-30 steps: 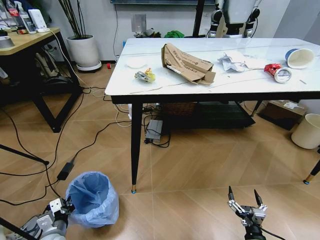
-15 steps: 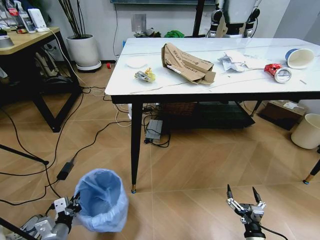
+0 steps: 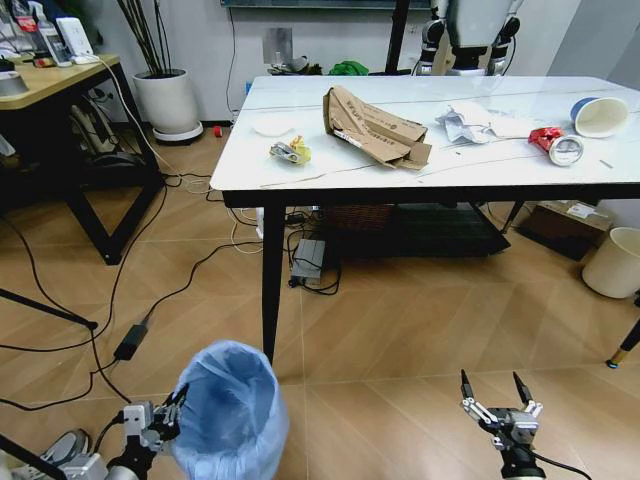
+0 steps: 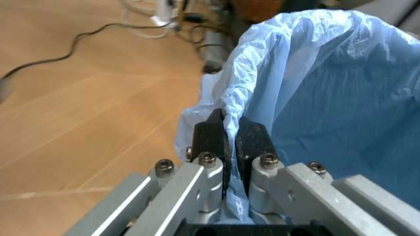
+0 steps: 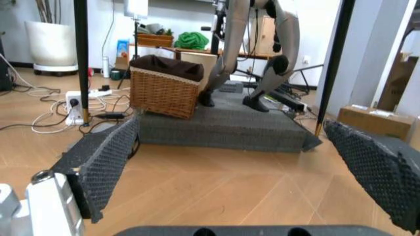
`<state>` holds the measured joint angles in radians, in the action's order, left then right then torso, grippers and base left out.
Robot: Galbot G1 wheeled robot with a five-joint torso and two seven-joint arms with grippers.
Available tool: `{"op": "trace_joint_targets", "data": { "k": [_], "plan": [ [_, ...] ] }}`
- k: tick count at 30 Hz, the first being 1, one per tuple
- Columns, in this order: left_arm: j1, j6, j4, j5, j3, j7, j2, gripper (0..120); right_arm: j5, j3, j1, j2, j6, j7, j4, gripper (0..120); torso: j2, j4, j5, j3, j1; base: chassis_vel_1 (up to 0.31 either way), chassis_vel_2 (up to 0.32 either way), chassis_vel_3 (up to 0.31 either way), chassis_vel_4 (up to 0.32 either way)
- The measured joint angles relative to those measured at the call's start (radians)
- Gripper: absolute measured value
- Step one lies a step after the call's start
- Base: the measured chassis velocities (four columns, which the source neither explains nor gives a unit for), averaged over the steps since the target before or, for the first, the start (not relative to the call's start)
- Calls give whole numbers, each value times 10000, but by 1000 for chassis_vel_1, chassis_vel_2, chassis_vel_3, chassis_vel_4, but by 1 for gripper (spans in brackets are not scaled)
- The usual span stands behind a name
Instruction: Pick up the trash bin and place the trash from the table into it.
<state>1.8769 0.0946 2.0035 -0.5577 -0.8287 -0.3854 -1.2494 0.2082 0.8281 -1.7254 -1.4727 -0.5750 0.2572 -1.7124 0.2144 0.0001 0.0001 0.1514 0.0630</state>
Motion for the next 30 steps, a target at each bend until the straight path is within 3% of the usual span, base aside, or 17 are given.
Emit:
{"op": "trace_joint_targets", "data": {
  "k": [7, 16, 30],
  "plan": [
    [148, -170, 347, -170, 2, -159, 781, 0, 208, 72, -409, 441, 123, -9, -476, 100, 0, -2, 0, 0, 0, 0, 0, 0, 0],
    [326, -150, 1049, -1295, 170, 263, 1206, 0, 241, 181, -709, 693, 278, -94, -879, 100, 0, -1, 0, 0, 0, 0, 0, 0, 0],
    [392, -791, 1616, -646, 368, 1082, 1608, 0, 208, 259, -800, 755, 320, -107, -847, 100, 0, -1, 0, 1, 0, 0, 0, 0, 0]
  ]
}}
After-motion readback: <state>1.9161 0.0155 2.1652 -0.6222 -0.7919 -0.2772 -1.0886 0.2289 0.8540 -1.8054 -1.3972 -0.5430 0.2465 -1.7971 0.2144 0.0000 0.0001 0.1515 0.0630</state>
